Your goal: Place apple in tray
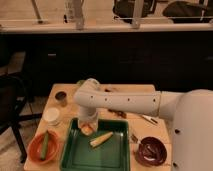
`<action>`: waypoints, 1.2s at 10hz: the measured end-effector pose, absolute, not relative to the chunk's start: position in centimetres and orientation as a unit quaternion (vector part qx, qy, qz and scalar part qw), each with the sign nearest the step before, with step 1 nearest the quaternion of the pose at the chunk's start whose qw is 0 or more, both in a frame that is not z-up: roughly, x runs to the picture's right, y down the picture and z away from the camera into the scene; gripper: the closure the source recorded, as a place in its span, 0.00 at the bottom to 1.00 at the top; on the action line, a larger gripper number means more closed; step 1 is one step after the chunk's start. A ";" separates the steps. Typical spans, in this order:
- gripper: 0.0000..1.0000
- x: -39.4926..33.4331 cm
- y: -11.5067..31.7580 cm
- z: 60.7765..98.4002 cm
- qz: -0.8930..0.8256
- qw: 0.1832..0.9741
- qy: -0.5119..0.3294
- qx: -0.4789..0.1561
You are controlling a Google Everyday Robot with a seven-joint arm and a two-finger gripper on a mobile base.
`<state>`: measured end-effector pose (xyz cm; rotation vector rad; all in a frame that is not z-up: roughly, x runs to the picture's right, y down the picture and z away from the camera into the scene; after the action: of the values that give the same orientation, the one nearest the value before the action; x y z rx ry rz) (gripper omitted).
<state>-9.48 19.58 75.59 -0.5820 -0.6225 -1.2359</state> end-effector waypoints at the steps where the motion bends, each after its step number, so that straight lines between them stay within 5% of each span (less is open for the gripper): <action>1: 0.97 -9.5 19.6 75.6 -0.562 0.731 -0.283 -0.264; 6: 0.97 -9.4 19.6 75.6 -0.561 0.732 -0.283 -0.265; 12: 0.38 -9.4 19.6 75.6 -0.561 0.732 -0.283 -0.265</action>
<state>-9.43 19.57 75.61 -0.5822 -0.6220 -1.2349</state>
